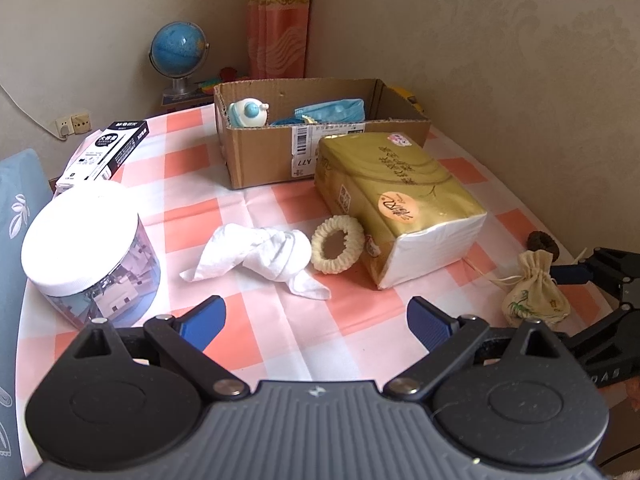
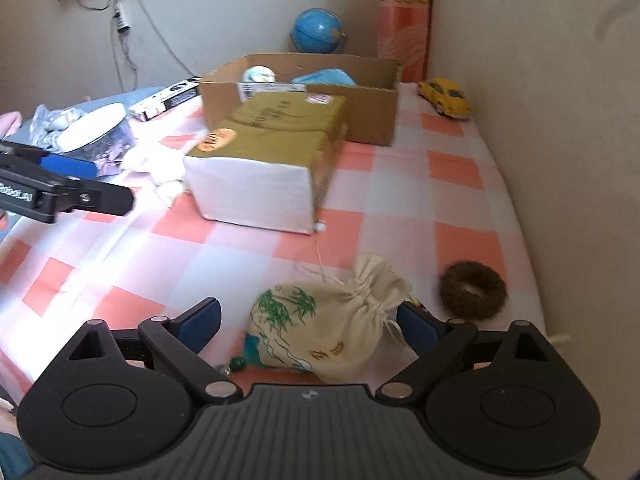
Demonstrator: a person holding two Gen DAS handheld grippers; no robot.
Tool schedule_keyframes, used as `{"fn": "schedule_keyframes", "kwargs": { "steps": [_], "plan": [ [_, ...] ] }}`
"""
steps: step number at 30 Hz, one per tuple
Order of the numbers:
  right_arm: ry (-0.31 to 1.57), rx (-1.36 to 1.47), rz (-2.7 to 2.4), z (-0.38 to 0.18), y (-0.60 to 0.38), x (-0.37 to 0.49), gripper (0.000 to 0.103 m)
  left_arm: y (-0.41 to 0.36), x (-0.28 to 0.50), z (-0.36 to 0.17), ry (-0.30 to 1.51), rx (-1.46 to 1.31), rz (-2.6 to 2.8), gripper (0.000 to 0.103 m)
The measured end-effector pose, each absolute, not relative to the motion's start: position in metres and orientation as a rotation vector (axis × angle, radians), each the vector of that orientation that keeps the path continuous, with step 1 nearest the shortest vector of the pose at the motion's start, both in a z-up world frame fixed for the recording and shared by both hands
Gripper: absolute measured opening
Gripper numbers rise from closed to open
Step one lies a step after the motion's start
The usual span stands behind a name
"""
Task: Organize soft objects
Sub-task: 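Close the right tool on the cream drawstring pouch while the left closes on the white sock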
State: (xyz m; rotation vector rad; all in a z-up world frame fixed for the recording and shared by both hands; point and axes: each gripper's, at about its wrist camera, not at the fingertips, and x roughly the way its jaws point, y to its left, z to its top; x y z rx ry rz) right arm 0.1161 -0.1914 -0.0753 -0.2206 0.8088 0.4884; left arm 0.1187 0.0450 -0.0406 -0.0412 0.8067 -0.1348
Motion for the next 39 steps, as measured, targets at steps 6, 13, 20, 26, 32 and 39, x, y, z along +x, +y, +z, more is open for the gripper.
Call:
{"fn": "schedule_keyframes", "kwargs": {
  "steps": [6, 13, 20, 26, 32, 39],
  "plan": [
    [0.797, -0.303, 0.458, -0.082, -0.183, 0.12, 0.097, 0.045, 0.12, -0.042, 0.812, -0.027, -0.148, 0.097],
    [0.796, -0.297, 0.457, -0.083, -0.185, 0.118, 0.091, 0.051, 0.136, -0.052, 0.8, -0.014, -0.124, 0.096],
    [0.795, -0.27, 0.466, -0.085, -0.185, 0.119, 0.092, 0.05, 0.15, -0.052, 0.765, 0.071, -0.117, 0.096],
    [0.785, -0.264, 0.468, -0.086, -0.184, 0.12, 0.092, 0.047, 0.174, -0.058, 0.775, 0.175, -0.137, 0.091],
    [0.777, -0.261, 0.466, -0.087, -0.185, 0.118, 0.093, 0.052, 0.188, -0.068, 0.809, 0.167, -0.177, 0.085],
    [0.781, -0.263, 0.467, -0.086, -0.185, 0.118, 0.093, 0.056, 0.191, -0.071, 0.825, 0.144, -0.179, 0.065]
  ]
}}
